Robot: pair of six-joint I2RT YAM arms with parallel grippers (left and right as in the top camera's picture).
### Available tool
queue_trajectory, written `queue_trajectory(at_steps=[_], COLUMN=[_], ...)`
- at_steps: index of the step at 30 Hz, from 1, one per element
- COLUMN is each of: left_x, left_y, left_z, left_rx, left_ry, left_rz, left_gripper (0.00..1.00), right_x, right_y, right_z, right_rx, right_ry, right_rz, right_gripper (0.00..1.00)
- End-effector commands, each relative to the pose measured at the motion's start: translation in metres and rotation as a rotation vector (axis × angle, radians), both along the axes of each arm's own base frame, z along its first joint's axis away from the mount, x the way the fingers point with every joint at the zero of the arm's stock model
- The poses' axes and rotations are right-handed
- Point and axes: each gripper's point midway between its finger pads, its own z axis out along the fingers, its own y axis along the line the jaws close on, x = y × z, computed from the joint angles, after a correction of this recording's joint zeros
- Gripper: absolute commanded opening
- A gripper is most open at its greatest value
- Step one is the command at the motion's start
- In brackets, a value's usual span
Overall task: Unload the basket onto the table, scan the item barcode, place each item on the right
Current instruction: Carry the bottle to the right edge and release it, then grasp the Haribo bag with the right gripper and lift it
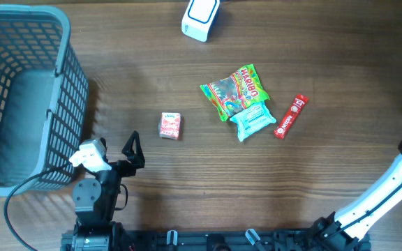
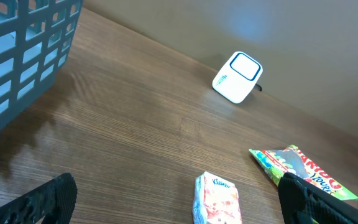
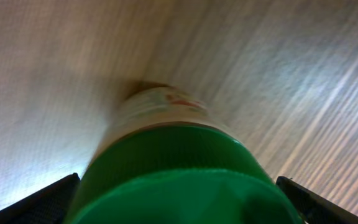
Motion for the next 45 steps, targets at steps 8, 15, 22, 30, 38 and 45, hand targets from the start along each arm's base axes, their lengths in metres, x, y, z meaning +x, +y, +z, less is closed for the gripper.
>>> queue_trajectory(at_steps=[8, 15, 22, 30, 38, 45], left_x=[0.0, 0.0, 0.0, 0.0, 0.0, 0.0], left_y=[0.0, 0.0, 0.0, 0.0, 0.0, 0.0], left_z=[-0.002, -0.002, -0.002, -0.002, -0.002, -0.002], left_rx=[-0.022, -0.022, -0.022, -0.022, -0.022, -0.022], left_ry=[0.005, 0.005, 0.005, 0.005, 0.005, 0.005], left_rz=[0.001, 0.001, 0.001, 0.001, 0.001, 0.001], left_gripper=[1.0, 1.0, 1.0, 1.0, 1.0, 1.0], right_x=[0.062, 0.066, 0.057, 0.091, 0.093, 0.079], right_y=[0.143, 0.374, 0.539, 0.562, 0.535, 0.611], right_z=[0.222, 0.195, 0.062, -0.047, -0.073, 0.088], right_rx=[0.196, 0.496, 0.411, 0.42, 0.269, 0.928], right_ry=[-0.633, -0.367, -0.164, -0.132, -0.106, -0.423], right_rz=[0.317, 0.638, 0.544, 0.375, 0.329, 1.047], right_gripper=[1.0, 1.0, 0.9, 0.82, 0.05, 0.04])
